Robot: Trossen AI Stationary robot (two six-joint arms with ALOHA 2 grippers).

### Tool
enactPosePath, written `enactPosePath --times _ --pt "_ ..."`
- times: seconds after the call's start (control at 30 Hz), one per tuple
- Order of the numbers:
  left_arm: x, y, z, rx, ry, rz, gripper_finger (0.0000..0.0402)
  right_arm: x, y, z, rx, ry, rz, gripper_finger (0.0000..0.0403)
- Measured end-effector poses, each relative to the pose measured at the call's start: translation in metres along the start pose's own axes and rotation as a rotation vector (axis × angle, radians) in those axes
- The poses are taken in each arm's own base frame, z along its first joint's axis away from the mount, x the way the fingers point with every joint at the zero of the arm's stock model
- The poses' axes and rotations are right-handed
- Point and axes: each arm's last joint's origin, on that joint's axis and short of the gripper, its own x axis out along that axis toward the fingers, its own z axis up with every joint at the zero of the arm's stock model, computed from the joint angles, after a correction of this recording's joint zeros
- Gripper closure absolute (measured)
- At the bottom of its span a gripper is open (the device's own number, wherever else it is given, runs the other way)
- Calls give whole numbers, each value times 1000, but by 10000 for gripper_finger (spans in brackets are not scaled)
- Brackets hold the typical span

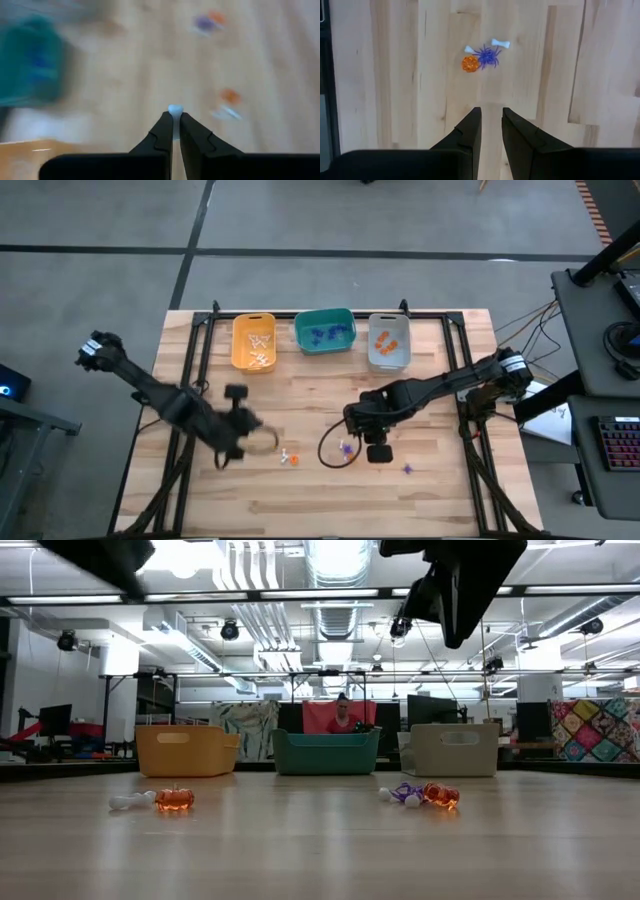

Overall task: Sort Halloween decoration
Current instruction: Put the white bone toy into the yellow bin

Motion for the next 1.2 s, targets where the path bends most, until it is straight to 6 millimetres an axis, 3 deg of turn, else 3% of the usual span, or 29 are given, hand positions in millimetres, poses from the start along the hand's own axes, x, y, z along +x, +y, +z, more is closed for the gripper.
enactPosePath --times 0.13,0.33,0.5,0.73,0.93,1.2 --pt "-8 42 8 -110 -73 201 401 0 3 3 -28 -30 8 337" --pt "-5 110 5 -295 -17 426 401 0 4 6 -50 -66 15 337" --pt "6 165 -7 -460 74 464 402 0 4 6 -50 -67 14 337" --pt "33 232 -39 -645 247 448 402 0 4 7 -50 -74 8 337" --pt "61 262 -65 -699 416 446 402 0 3 7 -50 -79 -15 337" --pt "95 269 -79 -694 554 392 401 0 3 7 -49 -79 -15 337"
